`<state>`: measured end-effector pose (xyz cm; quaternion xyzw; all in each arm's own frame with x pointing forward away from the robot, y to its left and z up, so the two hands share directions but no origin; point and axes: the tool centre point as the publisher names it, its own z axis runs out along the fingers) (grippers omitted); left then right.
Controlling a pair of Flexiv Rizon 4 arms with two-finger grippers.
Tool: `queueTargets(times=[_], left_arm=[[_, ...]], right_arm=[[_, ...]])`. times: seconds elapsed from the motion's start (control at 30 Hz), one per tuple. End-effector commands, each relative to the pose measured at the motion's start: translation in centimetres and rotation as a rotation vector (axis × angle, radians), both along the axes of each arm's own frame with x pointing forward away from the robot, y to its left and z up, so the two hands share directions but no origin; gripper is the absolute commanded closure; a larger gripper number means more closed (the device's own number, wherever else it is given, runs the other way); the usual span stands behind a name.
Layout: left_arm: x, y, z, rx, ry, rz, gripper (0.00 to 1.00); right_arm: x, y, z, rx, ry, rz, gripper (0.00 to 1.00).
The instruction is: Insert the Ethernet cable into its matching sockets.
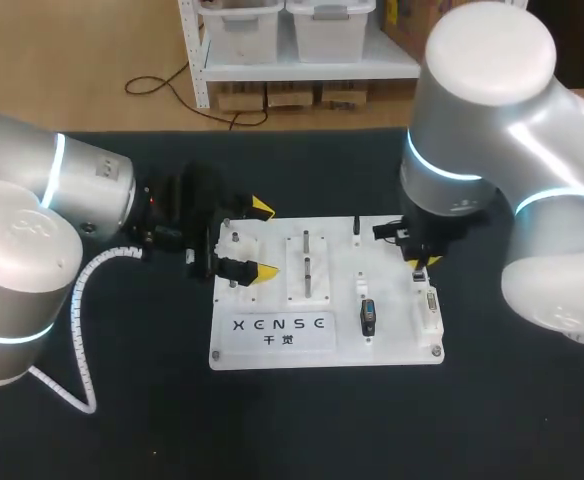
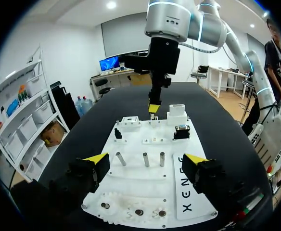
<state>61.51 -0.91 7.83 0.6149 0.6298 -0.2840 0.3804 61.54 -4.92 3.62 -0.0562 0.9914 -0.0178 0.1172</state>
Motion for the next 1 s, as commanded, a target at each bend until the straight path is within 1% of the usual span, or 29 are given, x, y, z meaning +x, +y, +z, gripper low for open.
queueTargets(times=[0.03, 0.4, 0.6, 1.0], left_arm=[[-0.09, 0.12, -0.18, -0.007, -0.005, 0.001, 0.00], [-0.09, 0.12, -0.18, -0.007, -0.005, 0.001, 0.00], [-0.09, 0.12, -0.18, -0.007, -0.005, 0.001, 0.00], [-0.09, 0.12, -0.18, -0.007, -0.005, 0.001, 0.00]], right_arm=[[-0.26, -0.29, 0.02, 0.000, -0.011, -0.004, 1.00], [-0.04, -0.30, 0.18, 0.003, -0.014, -0.006, 1.00], [-0.05, -0.12, -0.28, 0.006, -0.007, 0.000, 1.00], [-0.21, -0.20, -0.26, 0.009, -0.003, 0.009, 1.00]])
